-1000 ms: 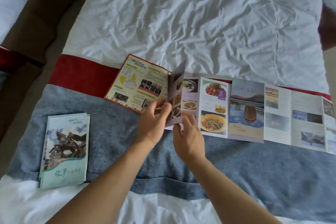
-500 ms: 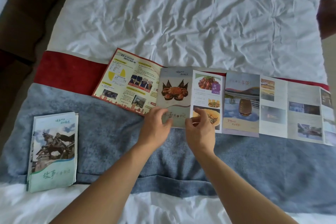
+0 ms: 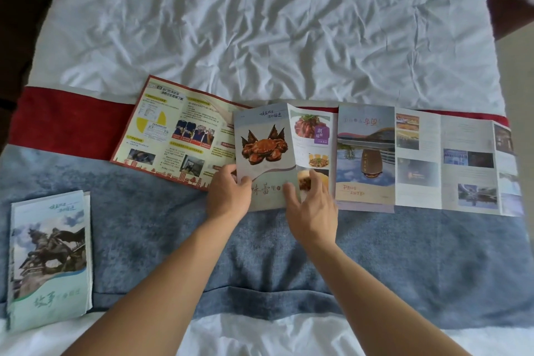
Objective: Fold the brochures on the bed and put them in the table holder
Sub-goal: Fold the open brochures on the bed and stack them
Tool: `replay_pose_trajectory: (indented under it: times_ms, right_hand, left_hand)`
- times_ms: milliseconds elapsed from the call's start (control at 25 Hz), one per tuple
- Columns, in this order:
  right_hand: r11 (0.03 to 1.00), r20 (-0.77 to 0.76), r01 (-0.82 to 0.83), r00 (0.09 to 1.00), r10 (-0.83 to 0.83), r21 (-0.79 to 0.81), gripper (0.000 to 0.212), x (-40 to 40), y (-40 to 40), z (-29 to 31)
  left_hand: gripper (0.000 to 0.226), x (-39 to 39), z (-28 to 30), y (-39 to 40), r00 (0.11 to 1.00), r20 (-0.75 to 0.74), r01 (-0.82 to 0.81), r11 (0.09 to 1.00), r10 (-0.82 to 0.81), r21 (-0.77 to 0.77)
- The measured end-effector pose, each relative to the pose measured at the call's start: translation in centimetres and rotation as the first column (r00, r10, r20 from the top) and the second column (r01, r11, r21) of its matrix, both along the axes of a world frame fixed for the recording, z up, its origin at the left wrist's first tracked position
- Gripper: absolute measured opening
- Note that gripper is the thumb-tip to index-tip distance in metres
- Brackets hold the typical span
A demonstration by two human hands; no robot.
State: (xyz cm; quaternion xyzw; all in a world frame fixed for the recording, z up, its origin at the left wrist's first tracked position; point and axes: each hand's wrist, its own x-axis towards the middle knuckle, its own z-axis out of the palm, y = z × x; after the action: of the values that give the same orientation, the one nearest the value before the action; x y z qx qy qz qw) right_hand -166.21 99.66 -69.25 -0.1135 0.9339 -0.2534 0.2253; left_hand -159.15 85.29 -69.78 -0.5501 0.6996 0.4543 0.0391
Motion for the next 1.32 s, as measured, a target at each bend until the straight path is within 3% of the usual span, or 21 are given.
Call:
replay_pose_trajectory:
  times_ms: [280,640,800,960,1160,1320]
  right_hand:
    - [0.941,0.139,0.287,0.954,-0.264,-0.178,0.01,-1.4,-0.3,1.3]
    - [0.891,0.269,0.324,0.932,-0.243,-0.317,0.02,0.2,0.1,3.1]
    - [0.92,0.199,0.327,0.937,-0.287,-0.215,0.034,0.6,0.8,3.2]
    - [0.921,0.103,0.389,0.917,-0.384,-0.027,0.052,0.7,3.7,1.6]
    - [0.944,0.102,0.316,0.94,-0.325,0.097,0.06,0.4,6.1,-0.1]
    - [0.95,0.136,0.308,0.94,-0.312,0.046,0.059,0.0,5.6,-0.4]
  left_hand:
    - [0.026,-1.6,0.9,2.4,0.993,-0.117,0.01,0.998,-0.004,0.056]
    - [0.025,-0.1,1.9,3.0,0.948,-0.197,-0.194,0.946,0.249,0.259]
    - [0.016,0.2,1.6,2.8,0.979,-0.161,-0.089,0.972,0.126,0.218]
    - [0.053,0.0,1.0,4.0,0.993,-0.112,0.041,0.98,-0.02,0.193]
    - [0.061,-0.7,0.0,6.0,0.972,-0.078,0.231,0.966,-0.222,0.12]
    - [0.036,-1.4,0.0,7.2,0.969,-0.122,0.224,0.973,-0.216,0.058]
